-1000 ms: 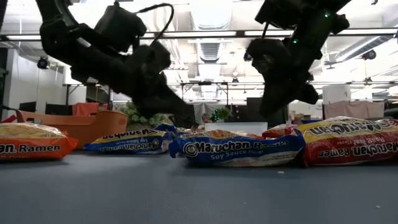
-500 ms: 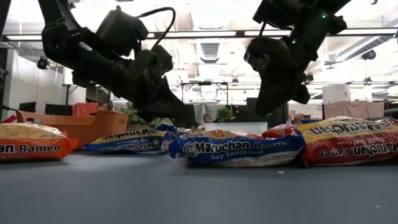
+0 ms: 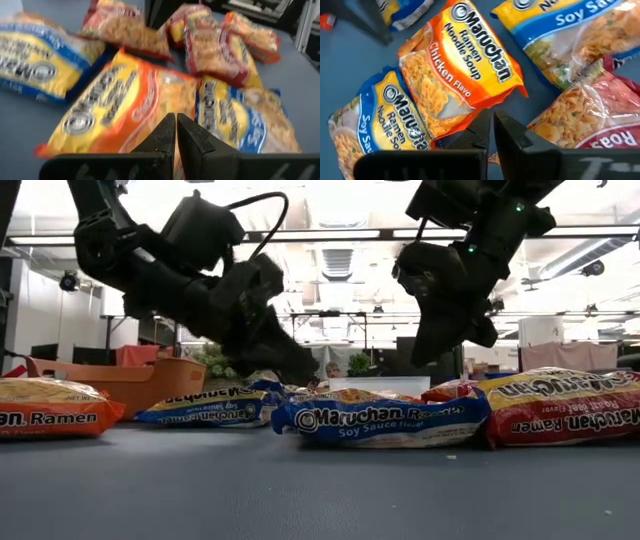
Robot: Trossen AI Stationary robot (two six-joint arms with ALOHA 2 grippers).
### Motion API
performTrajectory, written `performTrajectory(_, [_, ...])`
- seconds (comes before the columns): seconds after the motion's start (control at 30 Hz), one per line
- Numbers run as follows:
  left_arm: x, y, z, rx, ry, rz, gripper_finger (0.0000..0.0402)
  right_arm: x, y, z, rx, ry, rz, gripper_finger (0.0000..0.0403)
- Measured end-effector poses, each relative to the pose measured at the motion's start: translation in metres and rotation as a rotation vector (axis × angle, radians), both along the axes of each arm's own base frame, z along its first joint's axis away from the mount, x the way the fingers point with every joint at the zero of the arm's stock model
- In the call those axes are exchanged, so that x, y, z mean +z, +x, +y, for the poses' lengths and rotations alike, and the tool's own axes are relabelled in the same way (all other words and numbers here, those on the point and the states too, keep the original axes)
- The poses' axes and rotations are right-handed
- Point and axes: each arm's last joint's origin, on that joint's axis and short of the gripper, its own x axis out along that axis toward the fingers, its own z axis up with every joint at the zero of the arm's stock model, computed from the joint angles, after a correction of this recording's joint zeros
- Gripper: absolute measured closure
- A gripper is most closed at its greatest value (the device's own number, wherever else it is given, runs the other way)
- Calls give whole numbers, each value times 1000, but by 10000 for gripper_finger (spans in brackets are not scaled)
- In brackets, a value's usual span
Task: Sort Maruchan noodles
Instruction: Put the blue noodle pack into the transparent bin
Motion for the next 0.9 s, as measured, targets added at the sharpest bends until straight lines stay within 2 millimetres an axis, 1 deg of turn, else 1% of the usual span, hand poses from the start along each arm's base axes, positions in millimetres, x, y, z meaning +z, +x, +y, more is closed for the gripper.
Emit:
performTrajectory(0.13, [8,8,1,28,48,-31,402,0,-2,-8,-49,16,19,350])
performTrajectory(0.33, [16,15,4,100,161,-52,402,4,-15,-29,-114,-7,95,248])
performTrajectory(0.47, [19,17,11,180,269,-46,402,11,-19,-49,-158,-69,66,181])
performTrajectory(0.57, [23,20,19,201,304,-53,402,12,-20,-63,-189,-88,48,140])
performTrajectory(0.73, [26,26,33,242,302,-68,402,7,-19,-81,-221,-110,25,94])
performTrajectory(0.9, [11,39,39,257,289,-37,402,3,-19,-89,-236,-122,12,70])
